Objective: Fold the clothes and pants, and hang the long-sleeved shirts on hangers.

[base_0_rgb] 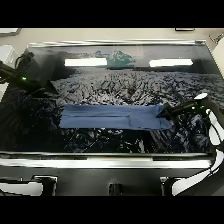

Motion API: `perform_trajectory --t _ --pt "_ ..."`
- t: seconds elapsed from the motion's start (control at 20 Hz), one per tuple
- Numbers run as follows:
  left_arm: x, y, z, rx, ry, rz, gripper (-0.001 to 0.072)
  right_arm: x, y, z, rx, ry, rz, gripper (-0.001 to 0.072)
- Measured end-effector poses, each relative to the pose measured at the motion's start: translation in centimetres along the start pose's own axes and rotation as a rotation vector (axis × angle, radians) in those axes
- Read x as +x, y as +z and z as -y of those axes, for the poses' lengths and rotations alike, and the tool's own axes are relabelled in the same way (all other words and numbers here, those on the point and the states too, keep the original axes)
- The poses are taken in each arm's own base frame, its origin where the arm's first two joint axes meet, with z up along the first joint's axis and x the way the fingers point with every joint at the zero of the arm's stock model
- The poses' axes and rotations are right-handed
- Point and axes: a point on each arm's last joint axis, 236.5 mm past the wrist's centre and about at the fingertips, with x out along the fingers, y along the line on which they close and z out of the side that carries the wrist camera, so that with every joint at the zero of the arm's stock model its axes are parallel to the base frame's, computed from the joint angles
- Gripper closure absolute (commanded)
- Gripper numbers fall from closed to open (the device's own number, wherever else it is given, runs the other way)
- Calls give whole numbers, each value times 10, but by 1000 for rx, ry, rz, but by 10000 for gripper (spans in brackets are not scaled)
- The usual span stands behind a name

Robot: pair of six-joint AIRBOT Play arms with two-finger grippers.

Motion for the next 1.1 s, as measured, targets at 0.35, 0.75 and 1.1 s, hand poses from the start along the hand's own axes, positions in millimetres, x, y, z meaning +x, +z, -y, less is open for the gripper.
perform_trajectory --t 0.35,0.75,1.1 --pt "92 26 88 189 -42 97 685 -27 -17 -72 -61 4 62 677" --pt "265 -16 134 117 -106 -23 686 -95 -76 -174 -170 40 213 677" --pt "343 -52 242 -127 -387 -33 688 -134 -128 -217 -222 83 291 677"
